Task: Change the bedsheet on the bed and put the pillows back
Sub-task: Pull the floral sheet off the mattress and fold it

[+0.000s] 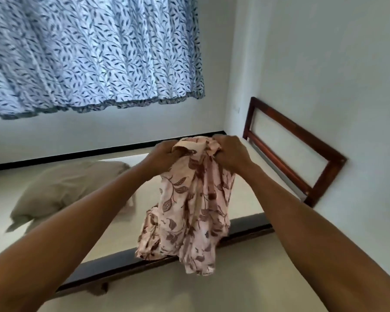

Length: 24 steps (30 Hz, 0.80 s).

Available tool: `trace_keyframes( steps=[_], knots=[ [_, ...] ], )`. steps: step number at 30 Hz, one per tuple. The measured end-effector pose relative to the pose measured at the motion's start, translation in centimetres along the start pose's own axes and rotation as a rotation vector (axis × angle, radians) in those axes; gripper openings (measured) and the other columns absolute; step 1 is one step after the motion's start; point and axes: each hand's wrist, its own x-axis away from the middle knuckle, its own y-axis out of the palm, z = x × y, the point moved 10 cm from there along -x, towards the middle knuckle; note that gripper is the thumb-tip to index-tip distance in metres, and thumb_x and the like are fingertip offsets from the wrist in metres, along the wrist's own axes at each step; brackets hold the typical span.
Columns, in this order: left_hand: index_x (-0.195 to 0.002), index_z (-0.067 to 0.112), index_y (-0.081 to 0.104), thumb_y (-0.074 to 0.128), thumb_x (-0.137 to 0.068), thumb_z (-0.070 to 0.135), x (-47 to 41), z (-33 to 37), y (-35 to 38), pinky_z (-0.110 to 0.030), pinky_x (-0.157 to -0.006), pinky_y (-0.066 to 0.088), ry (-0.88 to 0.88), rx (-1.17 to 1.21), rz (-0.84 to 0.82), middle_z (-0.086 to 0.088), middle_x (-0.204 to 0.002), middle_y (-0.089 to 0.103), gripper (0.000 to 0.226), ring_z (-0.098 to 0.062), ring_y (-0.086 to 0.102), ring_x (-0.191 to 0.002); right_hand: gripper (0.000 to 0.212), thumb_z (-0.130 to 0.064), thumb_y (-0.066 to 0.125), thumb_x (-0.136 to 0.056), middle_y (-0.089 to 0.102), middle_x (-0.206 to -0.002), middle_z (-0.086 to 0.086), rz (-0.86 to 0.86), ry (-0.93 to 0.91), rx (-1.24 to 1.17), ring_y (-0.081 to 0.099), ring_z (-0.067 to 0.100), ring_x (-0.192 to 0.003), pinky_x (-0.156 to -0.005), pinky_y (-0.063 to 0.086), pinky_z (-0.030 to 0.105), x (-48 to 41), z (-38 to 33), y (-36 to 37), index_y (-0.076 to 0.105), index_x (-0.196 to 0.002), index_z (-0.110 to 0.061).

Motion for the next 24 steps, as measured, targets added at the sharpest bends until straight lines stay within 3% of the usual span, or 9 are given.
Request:
trace_keyframes(
  steps=[4, 8, 10, 12, 15, 19, 21, 23, 24],
  knots=[
    [-0.11, 0.027, 0.064, 0.082, -0.072, 0.044, 4.8, -1.5, -1.0, -0.029, -0.08, 0.059, 0.009, -0.094, -0.119, 0.004, -0.099, 0.073, 0.045, -0.011, 0.07, -0.088, 0.027, -0.03, 0.063, -0.077, 0.075, -0.089, 0.003, 0.216, -0.053, -0.42, 0.071, 0.023, -0.087, -0.075, 0.056, 0.041, 0.7, -4.6, -4.7, 0.071, -0.091, -0.009],
    [-0.097, 0.017, 0.068, 0.079, -0.086, 0.023, 9.8, -3.4, 1.5, -0.038, -0.083, 0.061, -0.133, -0.198, -0.308, -0.002, -0.094, 0.075, 0.016, -0.013, 0.072, -0.078, 0.021, -0.011, 0.061, -0.082, 0.077, -0.085, -0.003, 0.015, 0.0, -0.894, 0.073, 0.016, -0.084, -0.082, 0.058, 0.033, 3.1, -8.6, -3.9, 0.078, -0.082, -0.021],
    [-0.09, 0.011, 0.069, 0.073, -0.089, 0.019, 12.0, -4.4, 1.4, -0.034, -0.078, 0.059, -0.18, -0.304, -0.271, -0.004, -0.088, 0.074, 0.008, -0.017, 0.07, -0.078, 0.032, -0.003, 0.057, -0.091, 0.076, -0.082, 0.0, -0.076, 0.069, -1.017, 0.072, 0.019, -0.081, -0.082, 0.056, 0.036, 5.8, -9.6, -2.3, 0.078, -0.078, -0.023],
    [-0.07, 0.016, 0.065, 0.069, -0.087, 0.01, 14.4, -4.8, -0.8, -0.028, -0.063, 0.053, -0.196, -0.314, -0.109, 0.001, -0.069, 0.068, 0.018, -0.02, 0.07, -0.072, 0.023, -0.007, 0.058, -0.097, 0.076, -0.091, 0.007, -0.166, 0.146, -1.103, 0.073, 0.025, -0.088, -0.088, 0.058, 0.04, 9.1, -9.7, -0.5, 0.078, -0.091, -0.017],
    [-0.061, 0.012, 0.062, 0.057, -0.087, -0.006, 18.9, -4.0, -3.7, -0.026, -0.053, 0.047, -0.216, -0.031, 0.078, 0.004, -0.054, 0.061, 0.032, -0.007, 0.061, -0.049, 0.022, -0.014, 0.067, -0.096, 0.076, -0.107, 0.011, -0.269, 0.159, -0.787, 0.072, 0.027, -0.103, -0.097, 0.057, 0.042, 14.0, -8.4, 1.7, 0.071, -0.117, -0.008],
    [-0.078, -0.008, 0.066, 0.045, -0.085, -0.013, 23.3, 3.3, -3.5, -0.026, -0.06, 0.049, -0.039, 0.348, 0.018, -0.008, -0.07, 0.069, 0.022, -0.016, 0.065, -0.064, 0.096, -0.025, 0.085, -0.081, 0.065, -0.125, 0.012, -0.527, 0.188, -0.118, 0.062, 0.03, -0.115, -0.099, 0.048, 0.035, 22.0, -6.8, 8.2, 0.029, -0.157, -0.011],
    [-0.083, -0.016, 0.06, 0.049, -0.086, -0.006, 24.8, 6.3, -2.4, -0.031, -0.064, 0.048, 0.035, 0.412, -0.054, -0.019, -0.077, 0.066, 0.016, -0.025, 0.063, -0.072, 0.075, -0.015, 0.076, -0.09, 0.063, -0.124, 0.015, -0.606, 0.173, -0.106, 0.061, 0.029, -0.111, -0.102, 0.049, 0.038, 25.0, -7.9, 11.5, 0.037, -0.152, -0.004],
    [-0.084, -0.015, 0.061, 0.048, -0.088, -0.008, 26.2, 7.4, -2.3, -0.035, -0.067, 0.049, 0.064, 0.406, -0.073, -0.023, -0.079, 0.066, 0.015, -0.027, 0.064, -0.074, 0.033, -0.003, 0.054, -0.101, 0.058, -0.123, 0.016, -0.706, 0.108, -0.108, 0.058, 0.026, -0.105, -0.091, 0.05, 0.029, 26.4, -11.9, 13.3, 0.053, -0.133, 0.003],
    [-0.086, -0.012, 0.064, 0.047, -0.088, -0.012, 27.0, 7.4, -3.0, -0.036, -0.069, 0.05, 0.069, 0.402, -0.039, -0.025, -0.08, 0.067, 0.017, -0.026, 0.065, -0.076, 0.032, -0.005, 0.047, -0.104, 0.055, -0.131, 0.019, -0.801, 0.162, -0.186, 0.056, 0.029, -0.112, -0.087, 0.045, 0.023, 27.4, -14.1, 13.7, 0.053, -0.133, 0.007]
  ],
)
